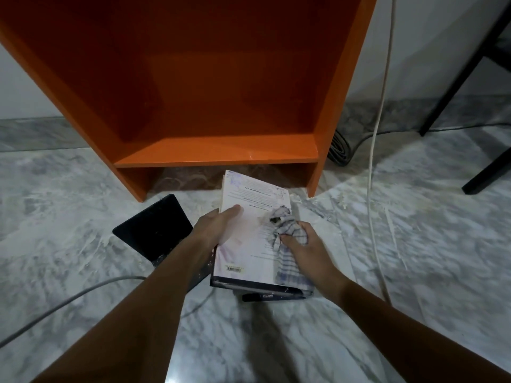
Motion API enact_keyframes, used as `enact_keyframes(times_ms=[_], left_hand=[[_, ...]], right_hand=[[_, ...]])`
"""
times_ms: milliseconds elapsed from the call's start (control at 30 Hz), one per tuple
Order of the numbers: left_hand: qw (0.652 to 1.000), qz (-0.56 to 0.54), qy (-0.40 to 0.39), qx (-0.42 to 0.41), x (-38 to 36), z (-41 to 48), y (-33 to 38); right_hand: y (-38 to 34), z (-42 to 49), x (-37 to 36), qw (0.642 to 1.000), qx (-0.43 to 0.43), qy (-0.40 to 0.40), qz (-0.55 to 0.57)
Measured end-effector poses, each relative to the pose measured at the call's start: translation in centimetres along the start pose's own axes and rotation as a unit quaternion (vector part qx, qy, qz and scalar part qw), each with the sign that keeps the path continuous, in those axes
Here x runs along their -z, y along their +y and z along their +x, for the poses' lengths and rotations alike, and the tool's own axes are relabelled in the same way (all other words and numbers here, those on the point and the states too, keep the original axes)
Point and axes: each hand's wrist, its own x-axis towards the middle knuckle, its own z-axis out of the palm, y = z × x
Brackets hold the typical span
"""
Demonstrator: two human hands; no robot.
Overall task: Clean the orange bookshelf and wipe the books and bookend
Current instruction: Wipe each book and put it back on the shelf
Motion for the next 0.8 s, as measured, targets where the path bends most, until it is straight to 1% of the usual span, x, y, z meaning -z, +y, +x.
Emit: enact_keyframes(times_ms=[33,67,133,167,200,233,300,333,367,400,433,467,500,533,567,600,633,667,700,733,767,800], left_hand=[[1.0,-0.005,-0.002,-0.005,-0.2,0.1,0.0],[1.0,-0.01,0.0,-0.006,-0.4,0.2,0.0],[1.0,0.006,0.008,-0.011,-0.7,0.0,0.1],[1.0,0.016,0.012,-0.012,-0.8,-0.3,0.3],[1.0,0.019,0.02,-0.009,-0.7,-0.5,0.4],[1.0,0.019,0.022,0.002,-0.5,-0.6,0.6],[0.999,-0.004,-0.002,0.032,-0.2,-1.0,0.9],[0.999,-0.018,-0.024,0.043,0.1,-1.3,0.9],[0.997,-0.023,-0.044,0.052,0.1,-1.3,0.7],[0.996,-0.024,-0.056,0.06,0.2,-1.5,0.6],[0.996,-0.017,-0.063,0.061,0.1,-1.7,0.5],[0.996,-0.012,-0.065,0.06,0.1,-1.9,0.3],[0.996,-0.005,-0.072,0.059,0.1,-2.1,0.2],[0.995,0.005,-0.077,0.061,0.1,-2.3,0.1],[0.995,0.014,-0.084,0.06,0.3,-2.5,0.1],[0.994,0.019,-0.091,0.057,0.3,-2.7,0.1],[0.994,0.022,-0.092,0.054,0.4,-2.8,0.1],[0.994,0.026,-0.092,0.052,0.5,-2.9,0.2],[0.994,0.028,-0.092,0.051,0.4,-2.8,0.3],[0.994,0.03,-0.092,0.049,0.3,-2.9,0.4],[0.994,0.035,-0.091,0.045,0.2,-3.1,0.6],[0.994,0.041,-0.091,0.041,0.1,-3.3,0.8]], right_hand=[[-0.2,-0.2,0.0,1.0,0.012,0.001,-0.018],[-0.3,-0.2,-0.2,0.997,0.035,0.012,-0.073],[-0.2,-0.6,-0.7,0.969,0.105,0.066,-0.215],[-0.3,-1.0,-1.1,0.954,0.149,0.087,-0.247],[-0.3,-1.7,-1.6,0.943,0.194,0.081,-0.259],[-0.3,-2.5,-2.1,0.928,0.245,0.049,-0.275],[0.2,-3.4,-3.2,0.877,0.329,-0.036,-0.349],[0.6,-3.5,-3.7,0.852,0.358,-0.059,-0.378],[1.2,-3.1,-4.0,0.842,0.367,-0.071,-0.39],[1.7,-2.5,-4.2,0.84,0.364,-0.068,-0.396],[1.9,-1.6,-4.3,0.842,0.357,-0.048,-0.402],[2.4,-0.3,-4.2,0.845,0.345,-0.005,-0.409],[2.6,1.2,-3.9,0.851,0.316,0.055,-0.416],[2.2,2.5,-3.3,0.868,0.256,0.11,-0.412],[1.6,3.9,-2.6,0.886,0.176,0.155,-0.399],[1.1,5.1,-1.8,0.9,0.102,0.191,-0.379],[0.5,5.9,-1.3,0.909,0.06,0.206,-0.356],[0.0,6.2,-1.1,0.918,0.069,0.199,-0.335],[-0.3,6.2,-1.3,0.924,0.124,0.168,-0.32],[-0.9,5.6,-2.0,0.925,0.195,0.112,-0.307],[-1.5,4.9,-3.1,0.916,0.26,0.042,-0.303],[-1.9,4.4,-4.1,0.9,0.309,-0.018,-0.308]])
